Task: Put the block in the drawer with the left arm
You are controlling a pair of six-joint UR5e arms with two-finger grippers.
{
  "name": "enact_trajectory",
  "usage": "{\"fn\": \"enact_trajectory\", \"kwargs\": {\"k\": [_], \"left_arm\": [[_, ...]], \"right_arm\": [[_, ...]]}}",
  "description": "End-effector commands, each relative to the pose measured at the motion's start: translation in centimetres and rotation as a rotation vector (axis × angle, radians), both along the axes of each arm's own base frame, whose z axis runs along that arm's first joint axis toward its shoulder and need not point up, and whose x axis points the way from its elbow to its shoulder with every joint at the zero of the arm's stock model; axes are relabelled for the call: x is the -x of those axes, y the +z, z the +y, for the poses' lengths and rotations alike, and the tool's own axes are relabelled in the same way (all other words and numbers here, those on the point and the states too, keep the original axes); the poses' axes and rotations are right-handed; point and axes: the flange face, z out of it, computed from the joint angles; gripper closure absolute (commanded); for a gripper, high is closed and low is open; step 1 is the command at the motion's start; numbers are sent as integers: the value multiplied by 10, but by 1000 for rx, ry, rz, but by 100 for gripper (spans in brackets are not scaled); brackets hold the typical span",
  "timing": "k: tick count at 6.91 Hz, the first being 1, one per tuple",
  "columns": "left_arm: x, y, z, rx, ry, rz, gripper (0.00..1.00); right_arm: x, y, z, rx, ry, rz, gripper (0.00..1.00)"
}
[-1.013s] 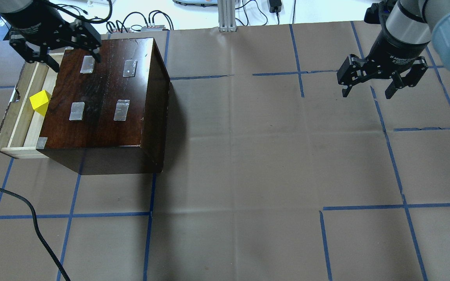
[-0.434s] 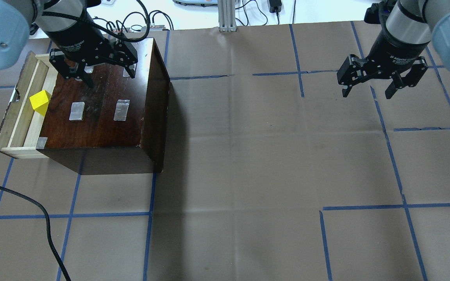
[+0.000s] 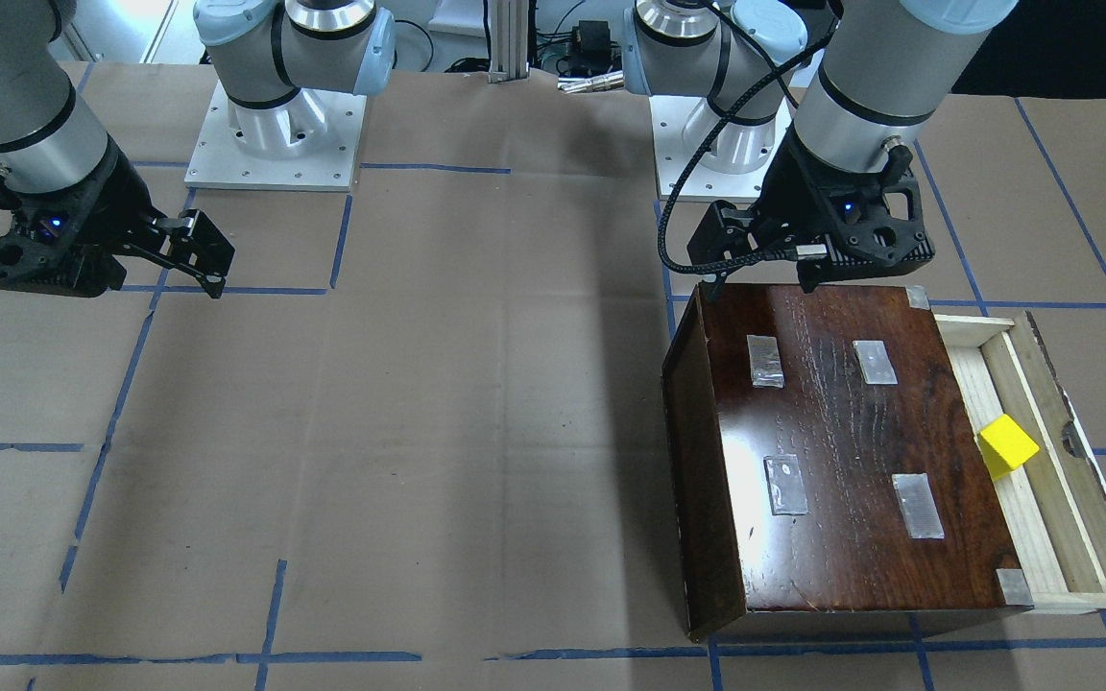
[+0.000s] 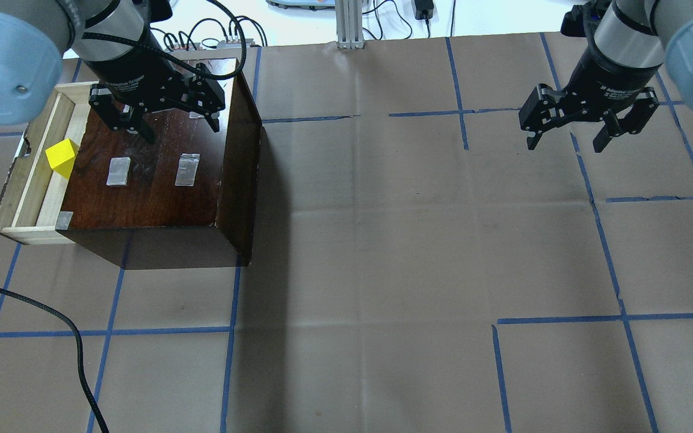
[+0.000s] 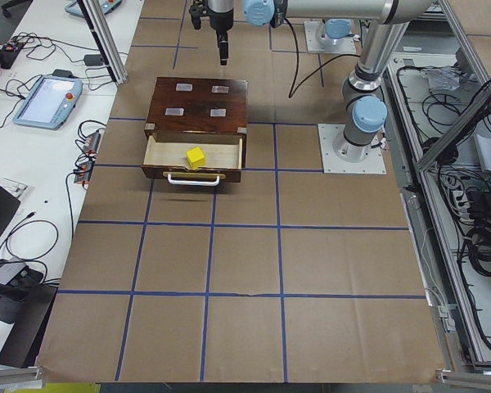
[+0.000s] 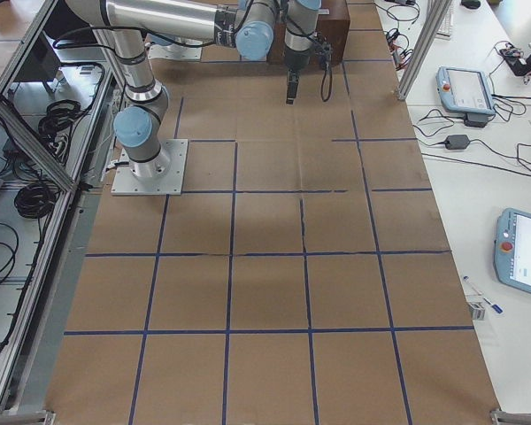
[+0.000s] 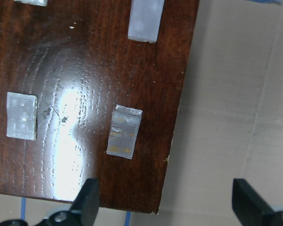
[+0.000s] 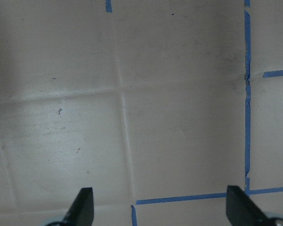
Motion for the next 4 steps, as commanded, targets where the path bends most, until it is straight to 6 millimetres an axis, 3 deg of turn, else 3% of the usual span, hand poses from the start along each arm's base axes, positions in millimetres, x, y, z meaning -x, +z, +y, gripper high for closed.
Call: {"fn": "enact_trajectory", "kwargs": {"k": [1, 4], "left_arm": [[0, 5, 7, 10, -14, -7, 1], [-3, 5, 7, 14, -44, -40, 1]], "right_arm": [[0, 0, 0, 0, 0, 0, 0], [0, 0, 0, 1, 0, 0, 0]]}}
